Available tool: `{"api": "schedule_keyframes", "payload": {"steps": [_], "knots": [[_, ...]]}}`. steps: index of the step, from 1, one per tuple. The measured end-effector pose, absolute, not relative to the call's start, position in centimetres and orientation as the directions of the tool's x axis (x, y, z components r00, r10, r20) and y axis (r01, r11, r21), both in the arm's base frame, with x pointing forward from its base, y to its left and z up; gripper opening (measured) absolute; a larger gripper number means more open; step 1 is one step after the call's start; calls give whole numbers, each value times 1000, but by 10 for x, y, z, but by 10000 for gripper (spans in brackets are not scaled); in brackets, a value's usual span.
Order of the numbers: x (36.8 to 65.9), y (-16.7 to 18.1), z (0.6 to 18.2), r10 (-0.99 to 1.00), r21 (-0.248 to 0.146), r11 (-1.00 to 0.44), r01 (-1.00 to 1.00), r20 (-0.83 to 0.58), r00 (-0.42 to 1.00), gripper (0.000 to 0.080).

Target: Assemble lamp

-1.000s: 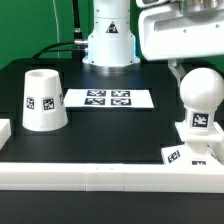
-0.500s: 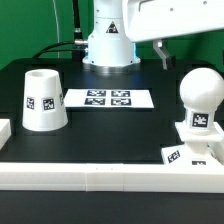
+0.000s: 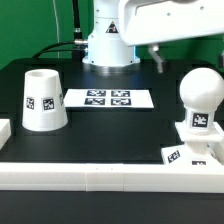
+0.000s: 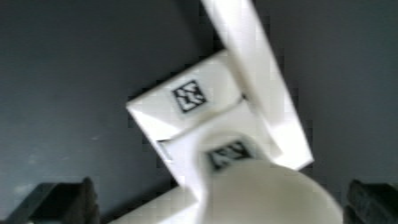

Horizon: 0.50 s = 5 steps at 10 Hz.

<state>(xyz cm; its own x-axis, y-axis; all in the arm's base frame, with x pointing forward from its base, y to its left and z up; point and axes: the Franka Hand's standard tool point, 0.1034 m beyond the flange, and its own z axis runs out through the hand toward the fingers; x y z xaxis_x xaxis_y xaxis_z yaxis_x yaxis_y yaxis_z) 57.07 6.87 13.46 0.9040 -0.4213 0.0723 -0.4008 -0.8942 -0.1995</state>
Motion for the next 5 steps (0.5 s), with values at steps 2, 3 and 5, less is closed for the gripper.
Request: {"api": "schedule_keyframes", "payload": {"steps": [2, 3, 5], "knots": [[538, 23, 129, -333, -165, -934, -316, 88, 939, 699], [539, 11, 132, -345, -162, -931, -327, 93, 934, 699], [538, 13, 131, -347, -163, -930, -330, 90, 934, 699]]}}
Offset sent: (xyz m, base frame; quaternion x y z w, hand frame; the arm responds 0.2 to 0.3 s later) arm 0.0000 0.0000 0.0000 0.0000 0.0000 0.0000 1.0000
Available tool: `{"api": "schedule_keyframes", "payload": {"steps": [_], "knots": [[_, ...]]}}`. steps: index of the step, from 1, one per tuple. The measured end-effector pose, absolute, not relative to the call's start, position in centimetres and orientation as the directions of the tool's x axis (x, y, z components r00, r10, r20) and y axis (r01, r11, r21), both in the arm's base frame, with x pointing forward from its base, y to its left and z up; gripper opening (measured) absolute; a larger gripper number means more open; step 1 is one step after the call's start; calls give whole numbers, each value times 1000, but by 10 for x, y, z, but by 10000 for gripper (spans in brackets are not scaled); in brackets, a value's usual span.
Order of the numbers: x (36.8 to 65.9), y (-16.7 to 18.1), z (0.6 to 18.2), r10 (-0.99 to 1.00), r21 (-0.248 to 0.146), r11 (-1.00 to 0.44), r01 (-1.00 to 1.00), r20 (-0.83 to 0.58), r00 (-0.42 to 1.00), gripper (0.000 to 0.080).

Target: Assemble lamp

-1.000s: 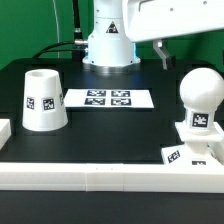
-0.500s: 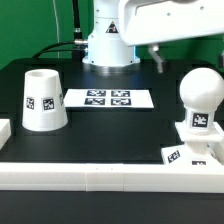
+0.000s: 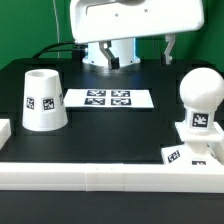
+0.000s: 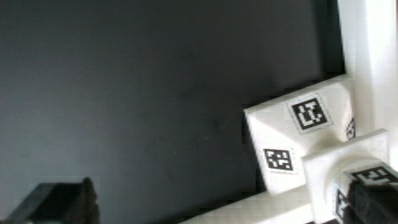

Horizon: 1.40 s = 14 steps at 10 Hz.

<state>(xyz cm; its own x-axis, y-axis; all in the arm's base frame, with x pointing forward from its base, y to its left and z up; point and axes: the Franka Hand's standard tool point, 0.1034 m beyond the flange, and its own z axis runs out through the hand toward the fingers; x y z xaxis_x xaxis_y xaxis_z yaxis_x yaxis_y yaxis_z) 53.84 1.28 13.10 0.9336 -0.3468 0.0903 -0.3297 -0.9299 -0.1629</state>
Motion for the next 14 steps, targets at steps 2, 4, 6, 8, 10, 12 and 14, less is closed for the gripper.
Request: {"api": "schedule_keyframes", "payload": {"steps": [2, 4, 6, 8, 10, 12, 14], "knots": [[537, 11, 130, -328, -161, -937, -311, 95, 940, 699], [502, -32, 119, -251, -156, -959, -235, 94, 963, 699], [486, -74, 123, -249, -171, -956, -238, 45, 967, 699], [485, -91, 128, -267, -195, -945, -261, 1, 964, 699], [485, -88, 127, -262, -196, -946, -257, -2, 965, 699], [481, -93, 125, -202, -200, -960, -196, 10, 979, 699], [462, -112, 116, -171, -205, -965, -166, 7, 985, 699]]}}
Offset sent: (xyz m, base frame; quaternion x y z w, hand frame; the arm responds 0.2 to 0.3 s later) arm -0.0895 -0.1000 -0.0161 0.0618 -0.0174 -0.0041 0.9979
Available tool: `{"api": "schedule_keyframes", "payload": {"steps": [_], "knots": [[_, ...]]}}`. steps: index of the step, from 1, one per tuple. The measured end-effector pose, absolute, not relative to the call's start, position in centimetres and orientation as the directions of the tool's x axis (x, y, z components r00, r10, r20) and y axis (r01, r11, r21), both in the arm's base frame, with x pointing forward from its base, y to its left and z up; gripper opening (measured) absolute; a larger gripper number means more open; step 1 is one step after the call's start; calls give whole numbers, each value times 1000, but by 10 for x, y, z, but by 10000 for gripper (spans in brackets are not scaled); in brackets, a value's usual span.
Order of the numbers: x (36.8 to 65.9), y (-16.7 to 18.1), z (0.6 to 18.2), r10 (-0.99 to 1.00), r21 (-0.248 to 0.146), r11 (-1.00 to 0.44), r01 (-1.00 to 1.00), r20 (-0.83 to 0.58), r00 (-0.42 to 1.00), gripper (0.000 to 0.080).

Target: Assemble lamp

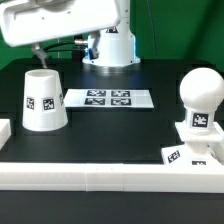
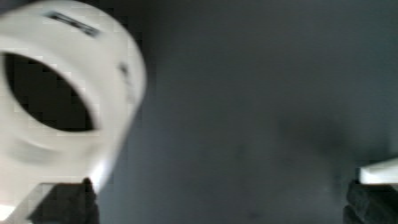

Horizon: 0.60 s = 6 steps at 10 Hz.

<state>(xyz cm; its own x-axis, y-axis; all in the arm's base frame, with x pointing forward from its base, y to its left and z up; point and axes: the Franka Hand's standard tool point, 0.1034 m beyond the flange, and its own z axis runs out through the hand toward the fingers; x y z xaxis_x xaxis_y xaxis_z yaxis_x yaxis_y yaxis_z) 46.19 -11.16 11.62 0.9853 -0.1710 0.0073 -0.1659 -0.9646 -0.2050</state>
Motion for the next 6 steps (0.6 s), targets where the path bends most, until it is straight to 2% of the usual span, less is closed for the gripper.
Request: {"api": "schedule_keyframes", "payload": {"steps": [6], "knots": [[448, -121, 88, -159, -174, -972, -157, -1, 987, 699]]}}
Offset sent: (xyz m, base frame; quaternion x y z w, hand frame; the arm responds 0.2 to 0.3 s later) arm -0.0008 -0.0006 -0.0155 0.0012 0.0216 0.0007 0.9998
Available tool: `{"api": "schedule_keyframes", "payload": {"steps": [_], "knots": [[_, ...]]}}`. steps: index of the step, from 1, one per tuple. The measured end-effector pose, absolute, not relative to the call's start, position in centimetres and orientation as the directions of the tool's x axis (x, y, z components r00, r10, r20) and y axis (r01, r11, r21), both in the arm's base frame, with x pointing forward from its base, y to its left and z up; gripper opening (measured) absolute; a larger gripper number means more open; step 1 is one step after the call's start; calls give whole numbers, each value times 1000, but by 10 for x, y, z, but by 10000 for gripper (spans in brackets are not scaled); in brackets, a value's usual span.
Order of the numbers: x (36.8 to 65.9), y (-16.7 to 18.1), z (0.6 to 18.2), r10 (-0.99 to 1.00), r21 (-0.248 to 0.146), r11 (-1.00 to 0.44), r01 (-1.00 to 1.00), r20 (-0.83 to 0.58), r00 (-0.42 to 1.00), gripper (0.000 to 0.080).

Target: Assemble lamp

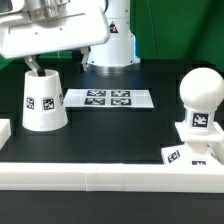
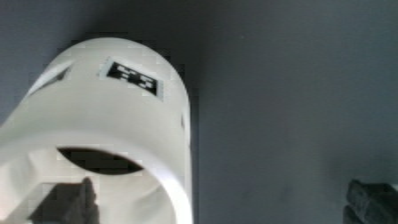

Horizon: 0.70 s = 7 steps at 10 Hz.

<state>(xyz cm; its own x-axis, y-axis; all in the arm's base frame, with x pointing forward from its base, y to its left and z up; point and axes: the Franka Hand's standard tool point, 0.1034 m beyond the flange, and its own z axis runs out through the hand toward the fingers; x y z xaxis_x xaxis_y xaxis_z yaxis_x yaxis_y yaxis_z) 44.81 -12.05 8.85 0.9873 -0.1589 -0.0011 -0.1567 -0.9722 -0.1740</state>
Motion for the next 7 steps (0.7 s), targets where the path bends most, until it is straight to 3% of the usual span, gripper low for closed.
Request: {"api": "schedule_keyframes", "payload": {"steps": [1, 3, 4, 6, 7], "knots": [[447, -120, 86, -159, -174, -972, -158, -7, 987, 699], [446, -120, 84, -158, -174, -972, -157, -11, 987, 453], [446, -120, 84, -156, -174, -972, -156, -12, 988, 453], [447, -119, 85, -156, -175, -972, -155, -10, 988, 67], [447, -119, 85, -155, -176, -972, -154, -10, 988, 67]]}}
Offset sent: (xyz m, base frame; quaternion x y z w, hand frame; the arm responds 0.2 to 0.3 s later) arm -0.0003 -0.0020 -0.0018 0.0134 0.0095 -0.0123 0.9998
